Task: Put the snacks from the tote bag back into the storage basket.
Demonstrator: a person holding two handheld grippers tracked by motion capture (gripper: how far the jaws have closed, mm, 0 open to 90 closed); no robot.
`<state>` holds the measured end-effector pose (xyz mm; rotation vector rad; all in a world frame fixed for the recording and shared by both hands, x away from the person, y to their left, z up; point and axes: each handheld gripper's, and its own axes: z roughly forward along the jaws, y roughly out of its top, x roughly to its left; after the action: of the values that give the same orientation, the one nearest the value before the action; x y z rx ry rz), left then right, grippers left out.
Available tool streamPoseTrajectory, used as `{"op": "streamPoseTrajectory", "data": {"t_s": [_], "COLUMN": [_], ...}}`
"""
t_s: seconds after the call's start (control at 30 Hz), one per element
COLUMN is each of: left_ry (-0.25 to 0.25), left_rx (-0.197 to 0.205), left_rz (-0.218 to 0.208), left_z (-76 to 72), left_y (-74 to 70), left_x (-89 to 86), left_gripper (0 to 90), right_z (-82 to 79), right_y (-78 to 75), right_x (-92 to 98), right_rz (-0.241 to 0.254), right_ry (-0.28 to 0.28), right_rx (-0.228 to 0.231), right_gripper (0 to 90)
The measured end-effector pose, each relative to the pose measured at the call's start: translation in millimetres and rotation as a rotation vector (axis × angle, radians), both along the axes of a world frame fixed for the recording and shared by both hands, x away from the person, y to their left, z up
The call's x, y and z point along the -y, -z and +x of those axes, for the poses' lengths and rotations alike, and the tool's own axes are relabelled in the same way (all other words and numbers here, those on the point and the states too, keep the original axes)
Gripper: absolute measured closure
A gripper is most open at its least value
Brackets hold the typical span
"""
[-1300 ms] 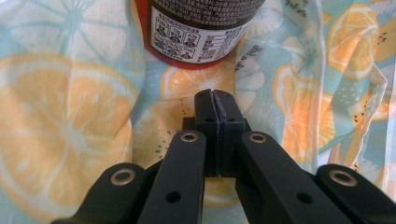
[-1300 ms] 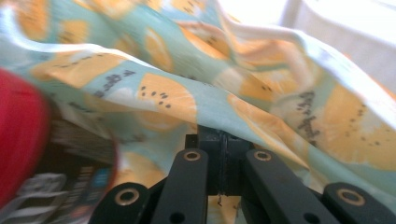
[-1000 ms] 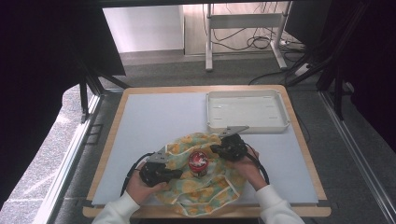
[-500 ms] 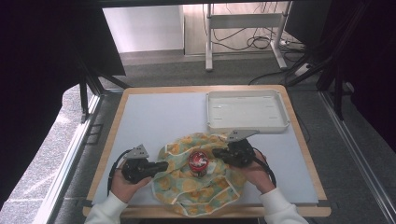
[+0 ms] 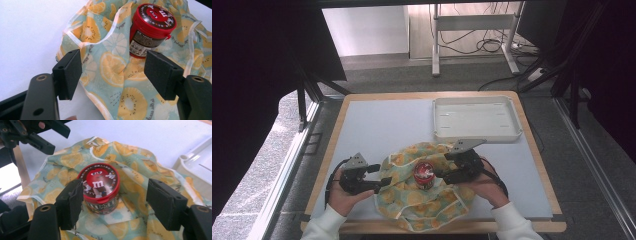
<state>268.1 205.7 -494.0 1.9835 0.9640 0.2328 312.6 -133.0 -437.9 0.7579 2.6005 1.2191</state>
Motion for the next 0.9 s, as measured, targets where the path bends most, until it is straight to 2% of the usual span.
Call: {"op": "streamPoseTrajectory", "data": {"t_s": [0.2, 0.67, 0.9], "left_ry": [0.01, -0.005, -0.003], "left_rx": [-0.004, -0.022, -0.019], "left_rz": [0.006, 0.013, 0.012], "left_z": [0.6, 2.7, 2.1], "left_y": [1.7, 5.9, 5.8], "left_x": [1.3, 0.1, -0.7], "left_gripper": [29.6, 29.8, 29.8], "right_z": [0.9, 7.1, 7.9], "right_y": [5.3, 18.8, 34.0], "right_x": [-10.6, -45.3, -61.7], "right_rz": [-0.034, -0.109, -0.178], "right_ry": [0.006, -0.019, -0.035], "right_rx": [-0.021, -0.051, -0.082], "right_gripper": [24.6, 17.9, 16.6]}}
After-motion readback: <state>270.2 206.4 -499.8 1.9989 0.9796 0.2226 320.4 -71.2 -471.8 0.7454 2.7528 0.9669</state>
